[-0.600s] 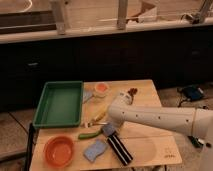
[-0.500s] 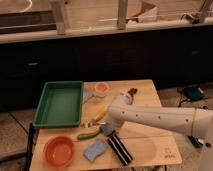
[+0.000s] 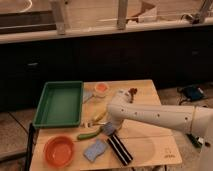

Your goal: Wipe tray with eraser

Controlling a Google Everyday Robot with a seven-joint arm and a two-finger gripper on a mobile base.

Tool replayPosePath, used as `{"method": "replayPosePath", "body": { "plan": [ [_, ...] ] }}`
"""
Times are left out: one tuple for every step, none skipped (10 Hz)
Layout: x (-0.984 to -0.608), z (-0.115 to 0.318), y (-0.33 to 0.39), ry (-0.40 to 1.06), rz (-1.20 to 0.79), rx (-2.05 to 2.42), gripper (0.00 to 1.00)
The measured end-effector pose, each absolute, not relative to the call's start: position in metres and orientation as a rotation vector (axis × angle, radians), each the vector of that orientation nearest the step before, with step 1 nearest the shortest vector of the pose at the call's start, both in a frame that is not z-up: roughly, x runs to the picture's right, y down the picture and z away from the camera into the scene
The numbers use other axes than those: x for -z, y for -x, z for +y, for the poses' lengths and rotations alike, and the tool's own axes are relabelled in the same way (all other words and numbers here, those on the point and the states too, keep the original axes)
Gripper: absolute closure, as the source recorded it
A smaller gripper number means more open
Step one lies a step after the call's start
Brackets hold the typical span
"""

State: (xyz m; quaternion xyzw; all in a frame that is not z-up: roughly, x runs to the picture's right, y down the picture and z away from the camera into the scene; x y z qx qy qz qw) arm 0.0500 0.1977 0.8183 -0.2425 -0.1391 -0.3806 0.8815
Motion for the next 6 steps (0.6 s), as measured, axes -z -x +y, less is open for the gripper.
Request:
{"method": "replayPosePath", "body": {
  "plan": [
    [-0.806,0.178,-0.043,0.479,-0.292,0.818,1.0],
    [-0.802,0.171,-0.041,0.467,-0.293,0.829,1.0],
    [-0.796,0.16,-0.037,0.45,-0.295,0.844,1.0],
    [-0.79,0.149,-0.03,0.426,-0.304,0.865,1.0],
    [-0.786,0.143,-0.024,0.413,-0.313,0.877,1.0],
    [-0.783,0.135,-0.016,0.396,-0.323,0.894,1.0]
  ]
}}
